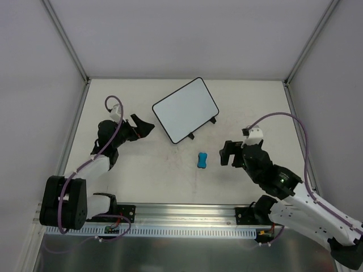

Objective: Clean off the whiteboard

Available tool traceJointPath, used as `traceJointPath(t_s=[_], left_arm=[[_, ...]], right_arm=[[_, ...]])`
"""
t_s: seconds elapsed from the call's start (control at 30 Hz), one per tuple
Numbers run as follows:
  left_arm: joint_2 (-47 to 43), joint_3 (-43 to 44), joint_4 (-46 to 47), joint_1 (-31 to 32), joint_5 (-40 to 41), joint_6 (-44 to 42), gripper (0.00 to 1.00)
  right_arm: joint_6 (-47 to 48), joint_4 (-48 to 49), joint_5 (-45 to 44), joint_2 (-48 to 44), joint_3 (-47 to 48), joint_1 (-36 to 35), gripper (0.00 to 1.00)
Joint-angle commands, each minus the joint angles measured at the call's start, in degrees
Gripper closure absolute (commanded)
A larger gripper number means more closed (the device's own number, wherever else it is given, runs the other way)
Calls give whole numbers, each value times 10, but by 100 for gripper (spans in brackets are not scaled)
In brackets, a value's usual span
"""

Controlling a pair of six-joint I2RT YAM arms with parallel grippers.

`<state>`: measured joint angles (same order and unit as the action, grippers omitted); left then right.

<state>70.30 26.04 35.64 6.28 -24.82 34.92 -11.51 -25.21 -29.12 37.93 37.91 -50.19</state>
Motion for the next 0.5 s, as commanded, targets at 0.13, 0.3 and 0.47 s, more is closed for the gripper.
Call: traceJointPath(t_s=[0.13,0.3,0.47], left_arm=[[-184,-54,-136,-4,40,-32,1],[-288,-85,-202,-4,57,-49,1],[-380,-124,-240,-4,77,-69,1]], right_arm=[[48,4,-23,-96,-42,4,1],[65,6,-41,-103,-62,4,1],[90,49,-58,-104,-102,4,1]])
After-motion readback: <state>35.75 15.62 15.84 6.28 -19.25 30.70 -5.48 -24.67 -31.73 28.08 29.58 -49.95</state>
